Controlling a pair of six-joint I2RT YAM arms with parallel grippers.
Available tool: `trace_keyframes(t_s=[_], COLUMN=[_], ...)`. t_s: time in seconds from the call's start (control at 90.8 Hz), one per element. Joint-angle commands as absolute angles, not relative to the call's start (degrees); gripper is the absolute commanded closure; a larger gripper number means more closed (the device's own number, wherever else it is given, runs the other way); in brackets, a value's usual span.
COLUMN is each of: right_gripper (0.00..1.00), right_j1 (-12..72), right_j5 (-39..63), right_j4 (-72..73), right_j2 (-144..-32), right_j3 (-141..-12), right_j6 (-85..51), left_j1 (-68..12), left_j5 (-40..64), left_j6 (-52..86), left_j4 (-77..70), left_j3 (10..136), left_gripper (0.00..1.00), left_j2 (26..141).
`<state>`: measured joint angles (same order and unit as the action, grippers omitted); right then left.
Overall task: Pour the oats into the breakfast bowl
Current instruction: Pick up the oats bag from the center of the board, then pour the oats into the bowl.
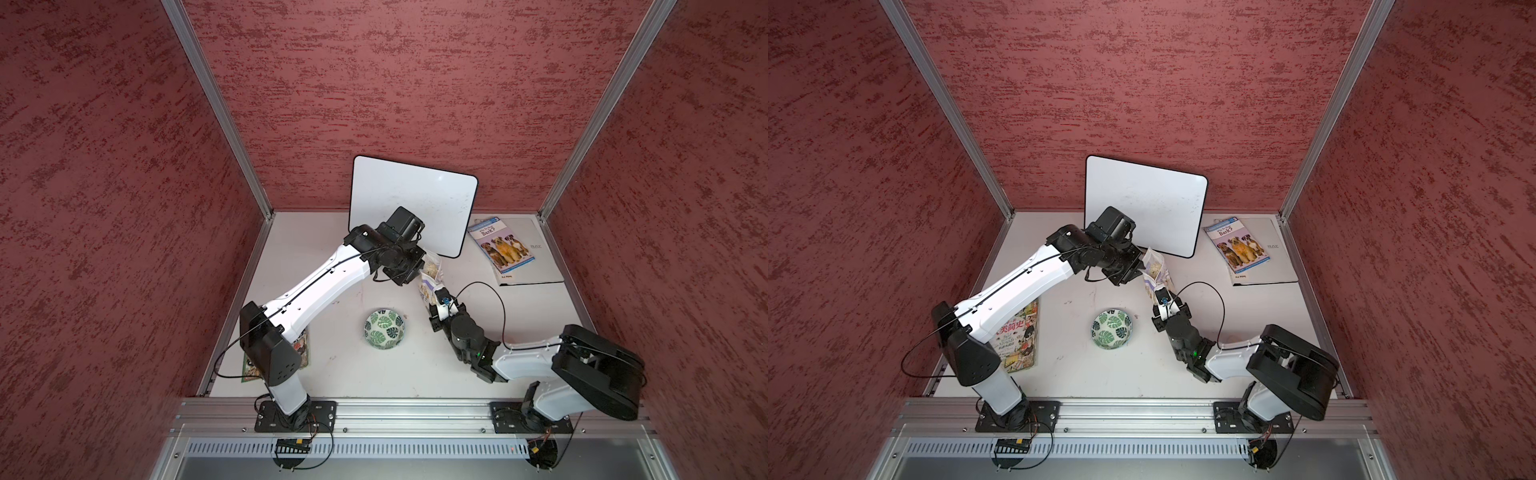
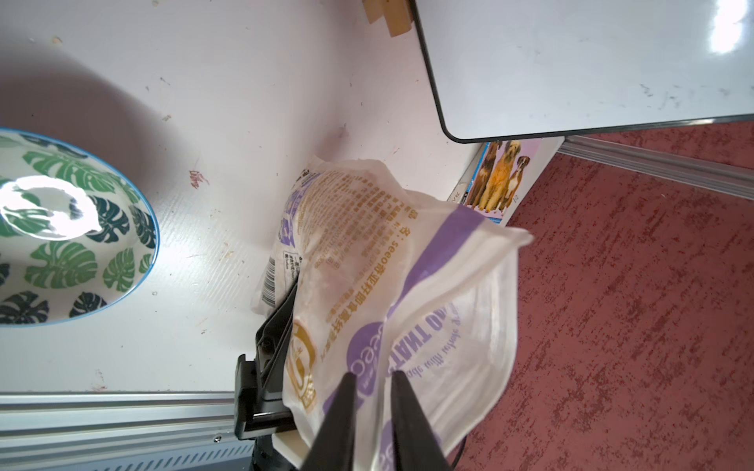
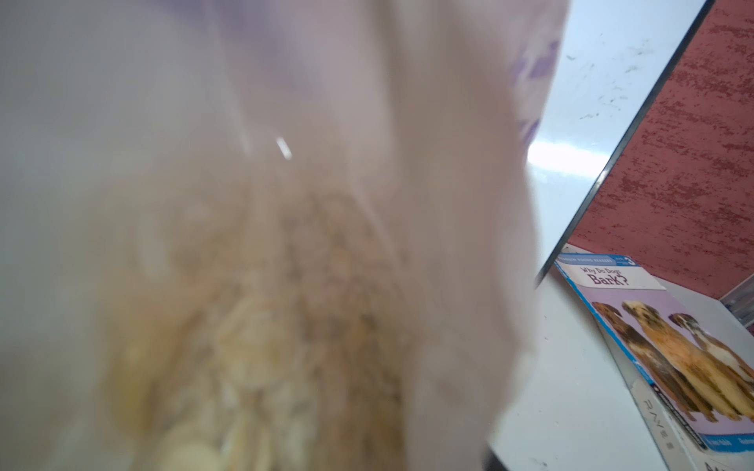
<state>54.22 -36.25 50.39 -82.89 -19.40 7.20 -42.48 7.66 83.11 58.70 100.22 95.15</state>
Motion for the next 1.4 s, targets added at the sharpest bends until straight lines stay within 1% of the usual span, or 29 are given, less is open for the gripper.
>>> trace_keyframes(t_s=[0.0,0.099,0.154,0.386,0.507,0.661,0.738,0.837,0.915,1.146,1.388], right_gripper=[1.0,1.0,1.0,1.0,1.0,1.0,1.0,1.0,1.0,1.0,1.0], right_j1=[54.14,54.23,54.22,54.38,54.62,56.43,58.8,62.38,64.66,66.34,68.29], right_j5=[-38.57,-37.32,-36.35,-34.61,-31.94,-31.58,-32.5,-37.48,-38.88,-41.44,-44.64], right_j4=[46.97,42.94,39.59,28.31,20.86,12.87,8.47,7.5,6.16,4.93,3.08], right_j2=[-77.52,-73.86,-71.71,-64.0,-59.24,-57.44,-59.98,-64.62,-65.88,-65.21,-66.87], right_j3=[-21.08,-21.15,-21.73,-23.5,-24.58,-27.91,-30.78,-33.38,-34.99,-35.06,-35.82], right_j6=[9.83,11.1,11.95,18.65,20.5,21.72,22.95,26.75,27.9,31.03,36.08], left_j1=[-41.47,-41.06,-40.77,-39.47,-38.07,-35.45,-34.08,-32.65,-31.45,-29.41,-29.01], left_j5=[7.71,7.09,6.59,0.24,-3.42,-3.68,-3.15,-3.72,-4.03,-3.73,-0.87], left_j6=[77.3,74.18,72.74,65.03,63.41,63.41,63.88,64.83,66.0,68.73,70.1], left_j4=[55.77,53.55,52.75,51.71,52.89,50.8,49.59,48.93,48.86,46.44,43.5], left_j3=[97.55,93.8,91.97,84.75,77.93,67.78,63.71,59.09,55.67,46.96,42.45], left_gripper=[0.7,0.58,0.53,0.44,0.42,0.34,0.33,0.32,0.32,0.31,0.31], left_j2=[89.48,85.76,83.78,75.25,71.32,67.1,65.46,63.4,61.47,55.8,55.72])
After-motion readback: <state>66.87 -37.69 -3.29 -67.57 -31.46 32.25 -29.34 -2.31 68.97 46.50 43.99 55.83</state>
